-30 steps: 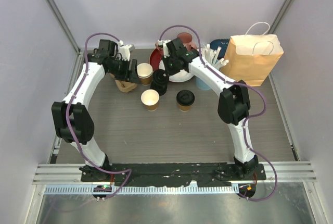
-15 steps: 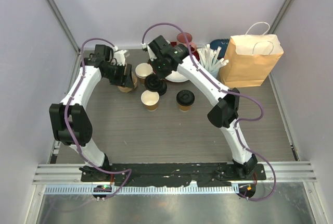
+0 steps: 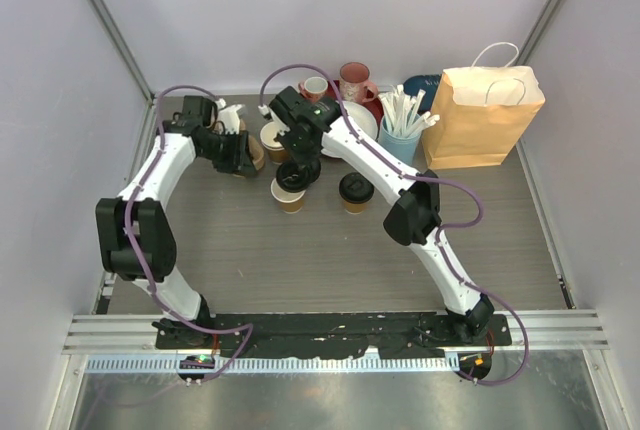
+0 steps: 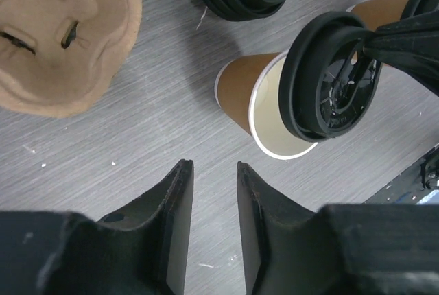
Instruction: Pack the takeout coffee
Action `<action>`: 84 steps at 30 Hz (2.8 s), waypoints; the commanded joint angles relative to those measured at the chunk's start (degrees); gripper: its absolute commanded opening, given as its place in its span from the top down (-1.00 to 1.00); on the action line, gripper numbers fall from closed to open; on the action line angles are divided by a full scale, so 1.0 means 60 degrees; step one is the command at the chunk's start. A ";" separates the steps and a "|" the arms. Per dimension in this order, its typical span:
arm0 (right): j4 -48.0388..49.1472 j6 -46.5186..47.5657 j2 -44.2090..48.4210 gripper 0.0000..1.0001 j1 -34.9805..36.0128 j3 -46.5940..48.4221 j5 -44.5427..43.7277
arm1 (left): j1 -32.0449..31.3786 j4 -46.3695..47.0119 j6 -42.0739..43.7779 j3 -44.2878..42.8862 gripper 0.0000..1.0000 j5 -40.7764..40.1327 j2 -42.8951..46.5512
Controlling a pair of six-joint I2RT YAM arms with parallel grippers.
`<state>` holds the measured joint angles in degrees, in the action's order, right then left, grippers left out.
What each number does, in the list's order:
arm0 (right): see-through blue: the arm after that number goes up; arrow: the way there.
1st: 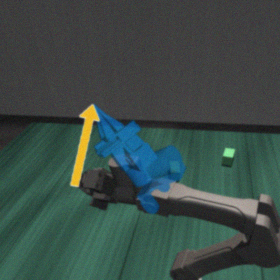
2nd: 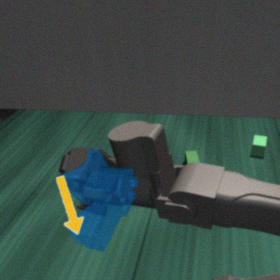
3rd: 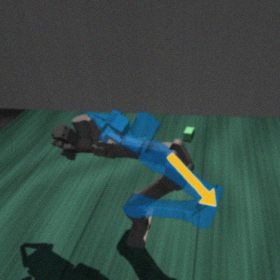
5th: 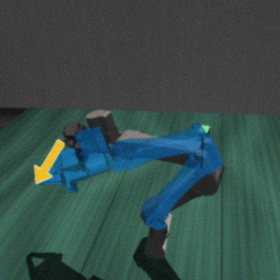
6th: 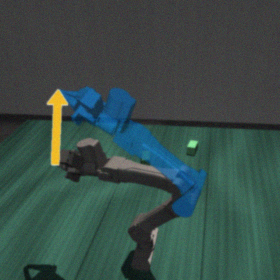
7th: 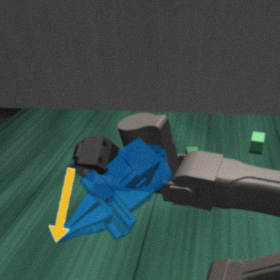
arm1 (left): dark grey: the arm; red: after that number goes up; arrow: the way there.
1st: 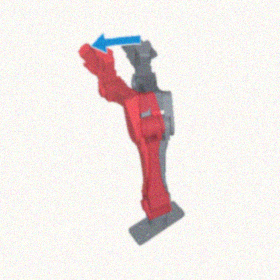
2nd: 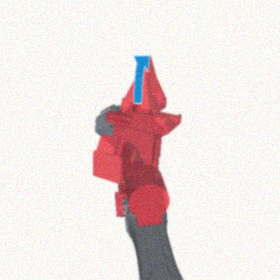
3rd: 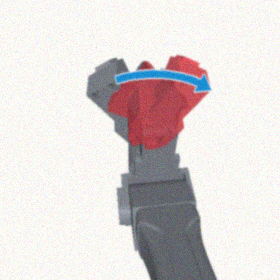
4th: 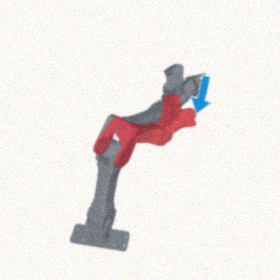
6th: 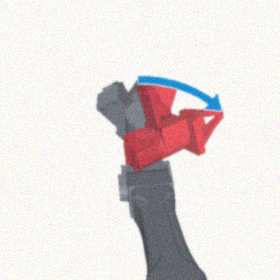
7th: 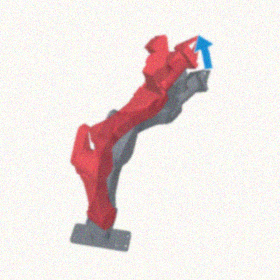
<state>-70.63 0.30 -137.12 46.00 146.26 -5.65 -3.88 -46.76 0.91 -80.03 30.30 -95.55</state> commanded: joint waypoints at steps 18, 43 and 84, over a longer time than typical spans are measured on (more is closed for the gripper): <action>0.0346 0.0449 0.0719 0.98 0.0141 -0.0366 0.0019 | -0.0906 0.1802 -0.1206 0.0624 0.73 0.0369 -0.1536; 0.0243 0.0536 0.1760 0.98 0.0127 -0.1774 -0.0099 | -0.1727 0.1570 -0.1001 0.0522 0.73 0.1015 -0.1932; -0.0299 0.1020 0.0192 0.98 0.0361 -0.0367 0.0195 | -0.0877 0.1202 -0.1133 0.0199 0.72 0.0837 -0.1376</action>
<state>-72.16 5.69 -136.35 46.74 141.27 -4.21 -9.04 -39.31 -5.82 -76.90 33.93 -107.07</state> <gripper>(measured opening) 0.087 0.134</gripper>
